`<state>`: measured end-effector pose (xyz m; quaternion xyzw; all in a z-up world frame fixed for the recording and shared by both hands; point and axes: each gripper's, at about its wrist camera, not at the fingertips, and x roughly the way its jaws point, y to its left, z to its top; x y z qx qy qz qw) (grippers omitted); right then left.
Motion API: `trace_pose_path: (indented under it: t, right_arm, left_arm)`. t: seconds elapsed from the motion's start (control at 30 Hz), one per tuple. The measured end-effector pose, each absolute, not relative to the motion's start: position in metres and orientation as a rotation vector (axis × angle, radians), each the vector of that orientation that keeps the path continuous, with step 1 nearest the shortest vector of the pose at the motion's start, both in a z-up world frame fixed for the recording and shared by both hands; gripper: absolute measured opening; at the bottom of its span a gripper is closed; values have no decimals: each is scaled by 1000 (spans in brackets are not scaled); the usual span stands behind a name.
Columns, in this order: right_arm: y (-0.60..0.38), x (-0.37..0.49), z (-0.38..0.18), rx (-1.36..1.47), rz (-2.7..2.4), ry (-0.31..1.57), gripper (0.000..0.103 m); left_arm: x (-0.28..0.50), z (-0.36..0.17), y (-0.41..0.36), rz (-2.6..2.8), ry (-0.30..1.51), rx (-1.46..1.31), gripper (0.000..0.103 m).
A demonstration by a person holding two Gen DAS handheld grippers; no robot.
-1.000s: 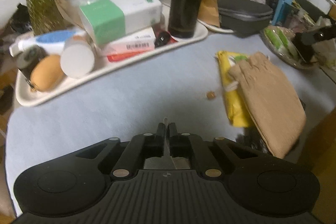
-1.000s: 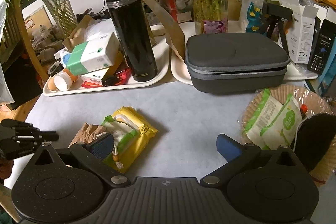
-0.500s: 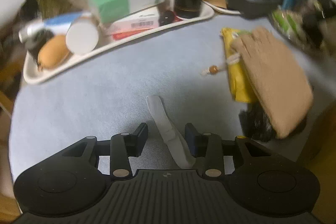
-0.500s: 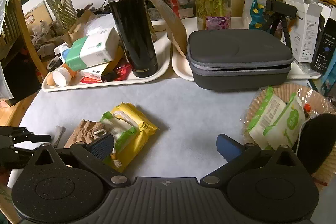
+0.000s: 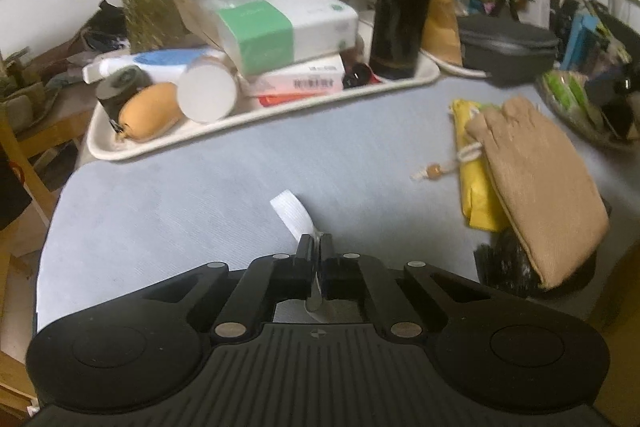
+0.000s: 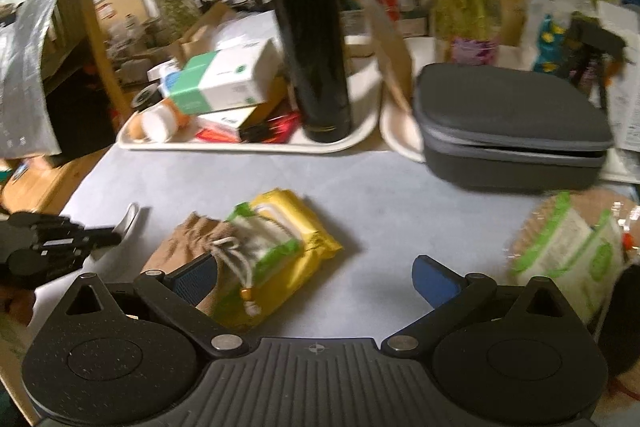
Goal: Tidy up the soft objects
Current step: 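Grasp the beige burlap pouch with the right tool while left tool holds the white strip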
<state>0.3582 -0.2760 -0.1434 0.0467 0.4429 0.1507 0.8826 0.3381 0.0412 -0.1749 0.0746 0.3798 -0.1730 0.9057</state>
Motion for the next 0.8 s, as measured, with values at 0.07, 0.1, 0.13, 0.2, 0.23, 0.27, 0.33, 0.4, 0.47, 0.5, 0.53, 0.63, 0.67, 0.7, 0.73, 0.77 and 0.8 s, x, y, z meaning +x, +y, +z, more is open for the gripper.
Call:
trace_pose_path:
  t: [0.07,0.1,0.13,0.2,0.23,0.27,0.33,0.4,0.47,0.5,0.53,0.63,0.67,0.7,0.73,0.77,0.8]
  right_arm:
    - [-274,361,-148,128,380,952,92]
    - [-273,363,-151,147,419,970,88]
    - [-271,365,-153,166,451,985,85]
    - [-269,369,-158,207,527,1023,70]
    - [-267,370,-160,218,554,1039,66]
    - [-266,371,-162,224,572,1053,59]
    - [-262,374,-166,243,627,1079,53]
    - [-257,375,-168,252,667,1094,45]
    - [-252,377,-170,255,697,1109,40]
    - [-250,378,-171,248,706,1117,37]
    - [-248,377,-172,237,706,1122,36]
    - [-247,375,-174,215,699,1133,17]
    - [-247,374,-173,213,693,1129,9]
    - [-248,374,-172,214,691,1123,5]
    - [-248,373,-170,215,691,1110,4]
    - [-250,373,-167,214,689,1096,4]
    - [-251,373,-164,213,685,1080,3]
  left_arm:
    - [340,-172,44,-352,767,129,4]
    - [340,-170,45,-350,759,116,4]
    - [341,-169,46,-349,753,105,4]
    - [342,-168,48,-346,748,84,4]
    - [343,-168,48,-349,747,81,4]
    - [343,-168,47,-350,748,80,4]
    - [343,-169,46,-353,749,84,4]
    - [342,-169,47,-353,748,81,4]
    - [342,-168,49,-356,745,67,4]
    - [342,-168,49,-356,744,65,4]
    - [342,-168,49,-355,743,66,4]
    - [342,-169,50,-356,742,63,4]
    - [342,-169,50,-356,741,64,4]
    - [341,-168,50,-358,740,64,4]
    - [341,-168,50,-360,738,65,4]
    - [341,-167,49,-363,736,69,4]
    - [340,-167,49,-369,735,71,4]
